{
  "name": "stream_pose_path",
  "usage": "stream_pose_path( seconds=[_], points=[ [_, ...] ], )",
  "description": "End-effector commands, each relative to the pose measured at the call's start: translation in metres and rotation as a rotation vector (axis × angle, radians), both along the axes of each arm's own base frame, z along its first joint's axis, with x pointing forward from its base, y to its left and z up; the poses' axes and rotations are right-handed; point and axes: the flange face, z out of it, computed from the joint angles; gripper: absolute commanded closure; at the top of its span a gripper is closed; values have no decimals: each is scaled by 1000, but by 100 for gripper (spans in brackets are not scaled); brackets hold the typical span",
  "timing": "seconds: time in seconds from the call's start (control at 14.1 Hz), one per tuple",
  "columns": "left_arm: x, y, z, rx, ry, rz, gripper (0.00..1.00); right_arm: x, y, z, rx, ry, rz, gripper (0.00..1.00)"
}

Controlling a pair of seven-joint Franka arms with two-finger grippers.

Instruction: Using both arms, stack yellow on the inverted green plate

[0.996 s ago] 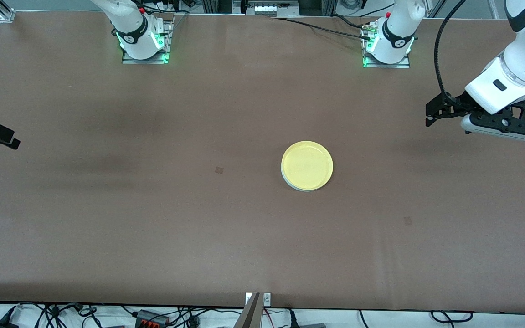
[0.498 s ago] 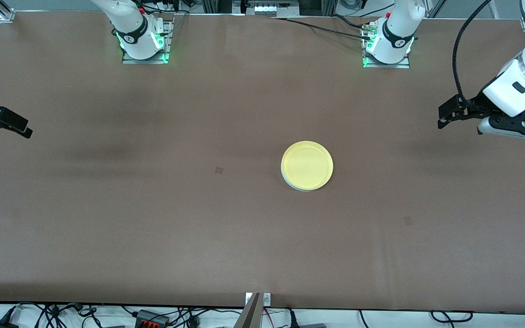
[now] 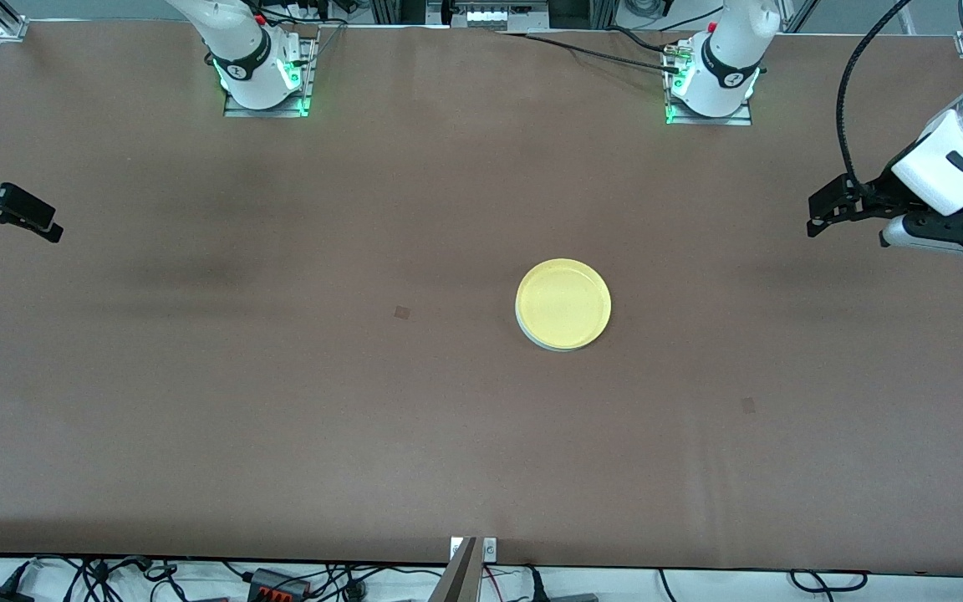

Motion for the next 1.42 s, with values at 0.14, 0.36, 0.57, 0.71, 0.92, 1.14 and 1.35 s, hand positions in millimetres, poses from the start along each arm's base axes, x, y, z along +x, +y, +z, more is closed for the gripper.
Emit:
stream_pose_path(
  seconds=[0.14,0.36,0.57,0.71,0.92,1.14,1.35],
  points=[
    [-1,-5,7,9,3,-20,0,-10,-1,1,-12,16,14,0],
    [-1,-5,7,9,3,-20,0,-11,-1,0,-13,21,23,0],
    [0,-4,7,9,5,-18,0,-11,-2,1,-13,23,24,0],
    [-1,-4,7,9,3,-18,0,-12,-5,0,-12,32,26,0],
    [-1,-5,8,8,2,-20,0,-15,-3,-3,-8,61,28,0],
    [-1,-4,8,8,2,-18,0,-15,-2,-4,-8,64,33,0],
    [0,-4,7,8,2,-18,0,-15,-2,-4,-8,64,32,0]
  ],
)
